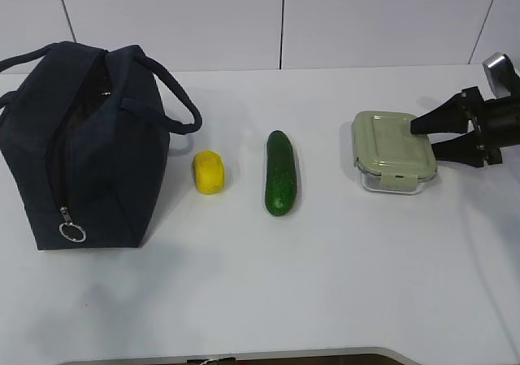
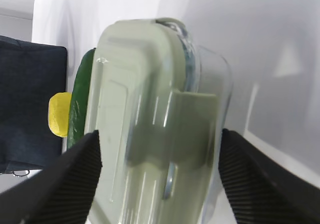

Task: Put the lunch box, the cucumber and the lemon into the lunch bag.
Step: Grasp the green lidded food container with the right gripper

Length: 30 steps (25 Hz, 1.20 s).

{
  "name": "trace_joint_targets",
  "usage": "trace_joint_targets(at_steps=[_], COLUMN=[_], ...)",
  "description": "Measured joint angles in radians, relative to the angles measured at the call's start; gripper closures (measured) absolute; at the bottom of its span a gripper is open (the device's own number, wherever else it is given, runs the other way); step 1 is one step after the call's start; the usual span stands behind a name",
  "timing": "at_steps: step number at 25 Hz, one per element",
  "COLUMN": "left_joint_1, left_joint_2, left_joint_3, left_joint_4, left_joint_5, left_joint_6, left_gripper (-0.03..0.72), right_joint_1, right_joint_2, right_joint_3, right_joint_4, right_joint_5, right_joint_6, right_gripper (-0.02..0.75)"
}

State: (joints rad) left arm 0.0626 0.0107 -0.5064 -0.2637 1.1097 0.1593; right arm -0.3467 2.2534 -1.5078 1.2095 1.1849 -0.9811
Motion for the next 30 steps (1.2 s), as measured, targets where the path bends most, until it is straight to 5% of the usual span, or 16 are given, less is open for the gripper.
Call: trace_joint_targets(at_steps=[30], left_joint_1=[0.000], left_joint_2=[0.000], left_joint_3=[0.000], left_joint_4=[0.000], left_joint_5=[0.000], left_joint_6=[0.000], left_gripper=[0.250], right_joint_1=[0.002], right_joint_2=[0.004], right_joint_3=[0.000], right_joint_4=[0.005], right_joint_5=[-0.002], right_joint_6=[0.014], right_gripper=[0.157])
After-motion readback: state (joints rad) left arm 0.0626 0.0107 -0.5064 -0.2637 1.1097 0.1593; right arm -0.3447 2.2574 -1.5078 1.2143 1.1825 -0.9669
